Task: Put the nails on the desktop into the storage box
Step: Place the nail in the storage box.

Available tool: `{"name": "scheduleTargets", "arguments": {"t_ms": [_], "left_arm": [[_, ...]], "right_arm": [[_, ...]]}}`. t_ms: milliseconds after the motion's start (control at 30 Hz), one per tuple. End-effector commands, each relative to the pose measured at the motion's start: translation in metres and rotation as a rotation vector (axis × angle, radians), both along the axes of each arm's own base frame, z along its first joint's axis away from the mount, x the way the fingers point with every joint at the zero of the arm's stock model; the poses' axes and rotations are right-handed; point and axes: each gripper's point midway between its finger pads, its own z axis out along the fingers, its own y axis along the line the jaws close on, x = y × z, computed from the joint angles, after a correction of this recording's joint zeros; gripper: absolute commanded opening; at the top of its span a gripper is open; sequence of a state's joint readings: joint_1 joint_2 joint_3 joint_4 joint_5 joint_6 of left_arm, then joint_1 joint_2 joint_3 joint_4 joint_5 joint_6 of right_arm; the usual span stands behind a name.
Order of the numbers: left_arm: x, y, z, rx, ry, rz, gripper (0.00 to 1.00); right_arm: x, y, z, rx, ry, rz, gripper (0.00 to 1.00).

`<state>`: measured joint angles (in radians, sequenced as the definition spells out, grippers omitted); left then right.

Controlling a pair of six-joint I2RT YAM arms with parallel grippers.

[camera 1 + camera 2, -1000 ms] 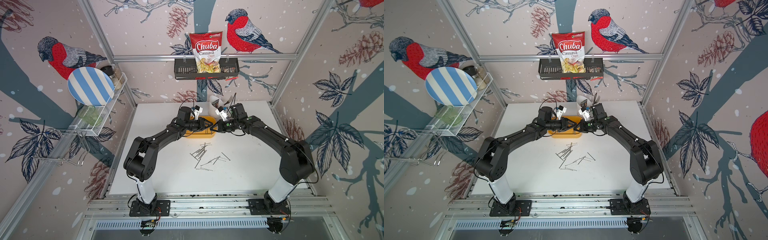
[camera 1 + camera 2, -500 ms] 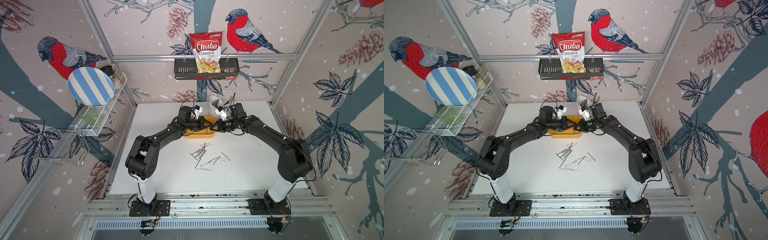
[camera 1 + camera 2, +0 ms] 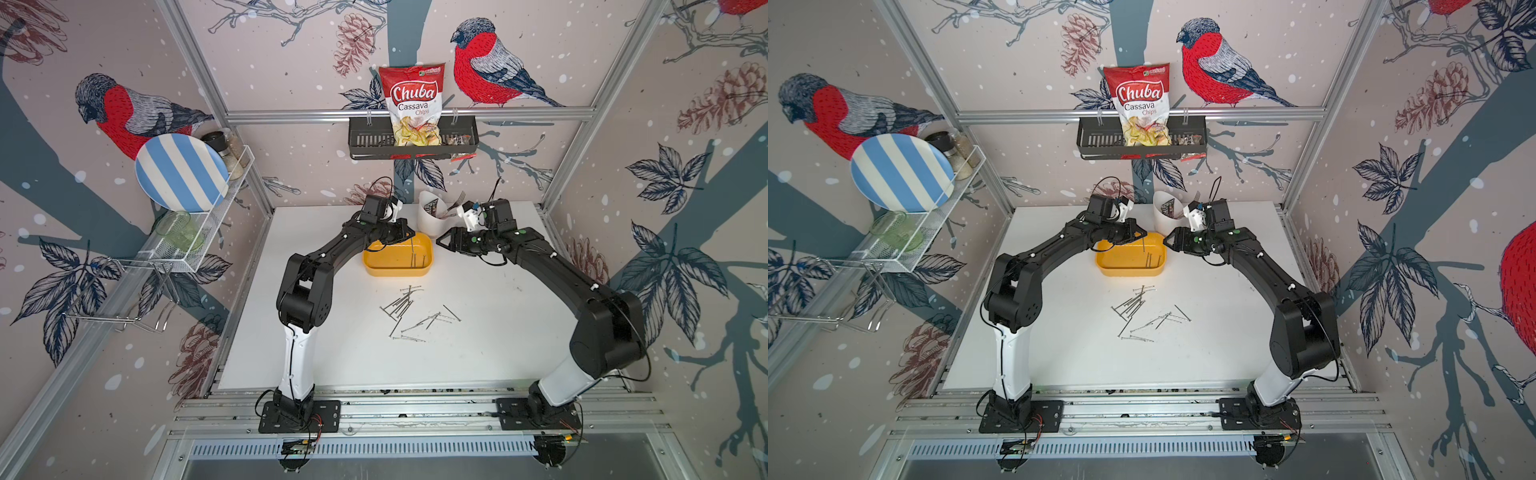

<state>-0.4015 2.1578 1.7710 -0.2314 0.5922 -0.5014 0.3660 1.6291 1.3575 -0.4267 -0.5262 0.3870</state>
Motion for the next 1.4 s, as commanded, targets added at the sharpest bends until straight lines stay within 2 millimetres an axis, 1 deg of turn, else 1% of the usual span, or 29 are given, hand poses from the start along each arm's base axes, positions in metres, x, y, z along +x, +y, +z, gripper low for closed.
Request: {"name": "scheduleTargets", "arguments": {"t_ms": [0,100,200,333,433,733,1000,1100,1200,1367], "left_arm": [[0.012,0.007,-0.019,0.083,-0.005,-0.010,0.00],[0.022,0.004,-0.032,0.093,0.004,-0.015,0.00],[0.026,0.002,-0.048,0.100,0.022,-0.019,0.00],[0.026,0.002,-0.067,0.112,0.050,-0.025,0.00],[0.024,0.002,-0.079,0.119,0.063,-0.030,0.00],[0.028,0.005,-0.105,0.138,0.083,-0.020,0.00],[0.031,0.005,-0.123,0.148,0.099,-0.010,0.01],[0.031,0.005,-0.127,0.149,0.103,-0.010,0.05],[0.031,0.006,-0.129,0.153,0.106,-0.006,0.12],[0.031,0.008,-0.129,0.153,0.110,0.000,0.18]], "right_arm": [[-0.004,-0.009,0.003,-0.043,-0.013,-0.015,0.63],[-0.006,-0.013,0.005,-0.052,-0.013,-0.021,0.63],[-0.008,-0.017,0.004,-0.060,-0.009,-0.029,0.63],[-0.008,-0.020,0.005,-0.059,-0.006,-0.041,0.63],[-0.009,-0.022,0.000,-0.062,0.007,-0.048,0.63],[-0.010,-0.022,-0.005,-0.056,0.030,-0.056,0.64],[-0.016,-0.021,-0.006,-0.072,0.036,-0.058,0.64],[-0.017,-0.021,-0.007,-0.075,0.037,-0.058,0.64],[-0.018,-0.021,-0.008,-0.076,0.038,-0.059,0.64],[-0.018,-0.017,-0.009,-0.075,0.042,-0.054,0.64]]}}
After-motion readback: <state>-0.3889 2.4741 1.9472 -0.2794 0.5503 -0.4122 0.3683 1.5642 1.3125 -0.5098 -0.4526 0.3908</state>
